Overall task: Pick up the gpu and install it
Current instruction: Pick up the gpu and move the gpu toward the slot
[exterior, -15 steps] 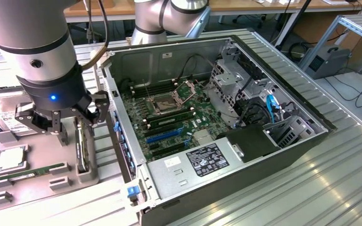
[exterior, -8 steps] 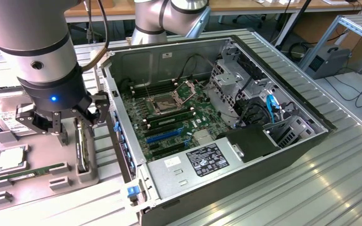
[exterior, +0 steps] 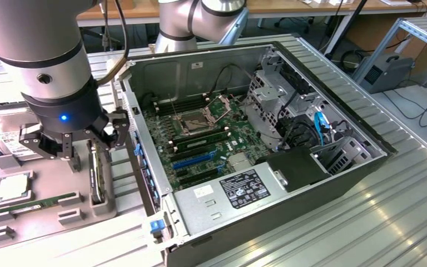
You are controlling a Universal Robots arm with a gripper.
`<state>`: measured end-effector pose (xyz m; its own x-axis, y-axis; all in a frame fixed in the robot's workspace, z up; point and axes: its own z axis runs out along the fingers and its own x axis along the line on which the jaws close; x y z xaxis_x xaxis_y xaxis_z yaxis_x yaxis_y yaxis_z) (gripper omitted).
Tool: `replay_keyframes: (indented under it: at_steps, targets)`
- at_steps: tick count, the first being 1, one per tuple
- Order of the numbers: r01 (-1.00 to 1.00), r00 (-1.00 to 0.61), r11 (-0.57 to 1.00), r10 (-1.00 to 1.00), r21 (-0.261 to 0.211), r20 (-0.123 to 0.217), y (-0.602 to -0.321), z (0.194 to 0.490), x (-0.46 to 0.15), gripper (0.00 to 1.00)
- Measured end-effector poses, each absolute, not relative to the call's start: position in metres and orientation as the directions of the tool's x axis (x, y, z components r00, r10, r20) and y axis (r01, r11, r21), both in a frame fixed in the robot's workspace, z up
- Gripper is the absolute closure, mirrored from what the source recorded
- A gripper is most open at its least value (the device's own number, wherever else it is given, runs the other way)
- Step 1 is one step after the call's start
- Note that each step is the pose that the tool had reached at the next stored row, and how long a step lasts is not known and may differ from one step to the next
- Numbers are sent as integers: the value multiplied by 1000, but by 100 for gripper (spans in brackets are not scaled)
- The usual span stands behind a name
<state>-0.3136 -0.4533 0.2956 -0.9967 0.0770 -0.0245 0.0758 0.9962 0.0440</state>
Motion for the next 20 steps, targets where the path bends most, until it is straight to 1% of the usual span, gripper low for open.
replay_keyframes:
  at_steps: [20]
  targets:
    - [76,-997,996,77,44,-25,-453,291,-314,46]
